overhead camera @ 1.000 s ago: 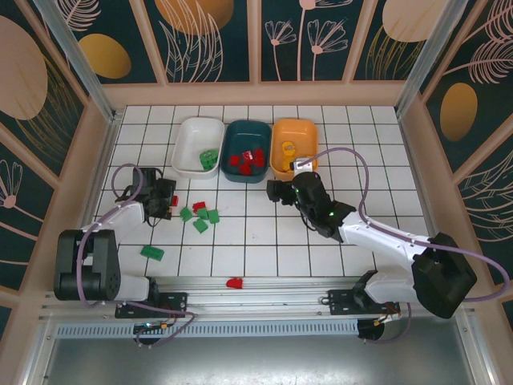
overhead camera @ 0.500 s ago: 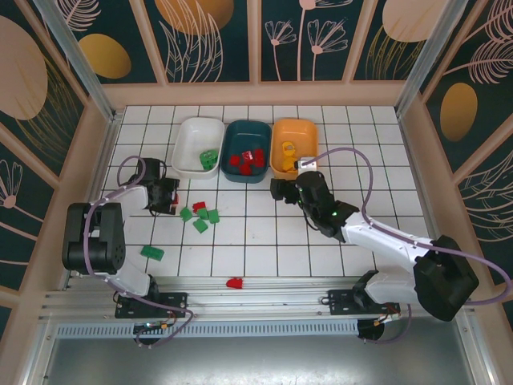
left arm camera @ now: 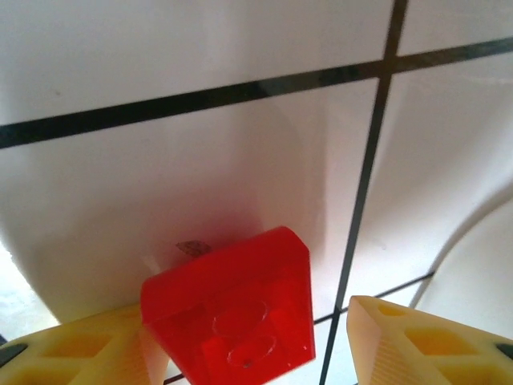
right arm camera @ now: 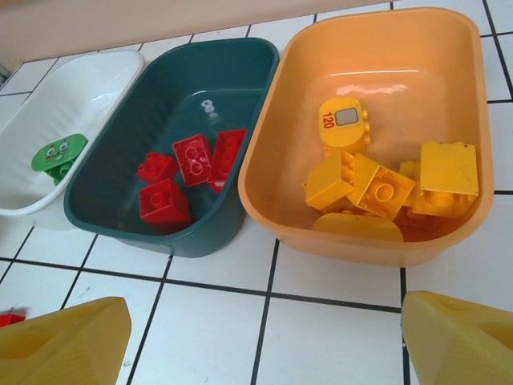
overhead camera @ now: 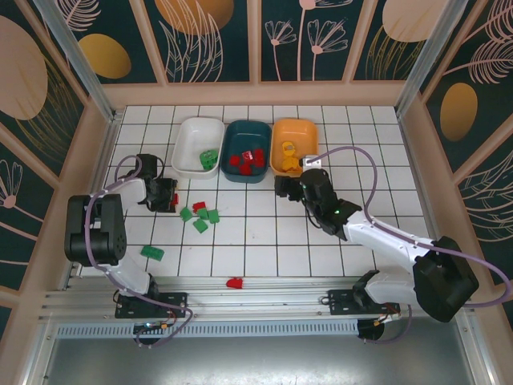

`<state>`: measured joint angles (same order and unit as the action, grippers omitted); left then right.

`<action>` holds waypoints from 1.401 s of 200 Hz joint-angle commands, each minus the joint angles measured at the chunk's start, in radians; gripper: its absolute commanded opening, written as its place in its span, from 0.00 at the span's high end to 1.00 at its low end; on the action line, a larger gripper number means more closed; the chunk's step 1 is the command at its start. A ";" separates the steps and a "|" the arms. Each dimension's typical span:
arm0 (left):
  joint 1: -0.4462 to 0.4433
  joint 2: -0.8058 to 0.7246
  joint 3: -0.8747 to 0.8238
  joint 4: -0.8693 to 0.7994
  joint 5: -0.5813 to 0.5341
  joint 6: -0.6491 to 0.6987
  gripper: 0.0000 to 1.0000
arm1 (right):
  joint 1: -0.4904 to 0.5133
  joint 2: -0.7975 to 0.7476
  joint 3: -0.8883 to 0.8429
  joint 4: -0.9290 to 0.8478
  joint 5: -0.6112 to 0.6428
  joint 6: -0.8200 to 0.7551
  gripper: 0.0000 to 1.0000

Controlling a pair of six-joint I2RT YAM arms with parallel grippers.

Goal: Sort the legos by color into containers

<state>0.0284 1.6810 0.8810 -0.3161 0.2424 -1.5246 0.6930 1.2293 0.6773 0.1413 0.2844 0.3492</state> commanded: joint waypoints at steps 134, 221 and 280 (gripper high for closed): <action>0.014 -0.040 -0.007 -0.036 -0.117 0.105 0.62 | -0.043 -0.060 -0.030 0.017 -0.046 0.023 0.12; -0.396 0.023 0.564 -0.116 -0.337 0.440 0.64 | -0.084 -0.076 -0.050 0.027 -0.037 0.037 0.12; -0.566 0.356 0.891 -0.128 -0.366 0.604 0.65 | -0.099 -0.113 -0.064 0.012 -0.042 0.040 0.12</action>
<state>-0.4976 1.9301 1.6535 -0.3702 -0.0731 -1.0374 0.6018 1.1416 0.6231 0.1314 0.2375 0.3733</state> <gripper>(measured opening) 0.357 0.877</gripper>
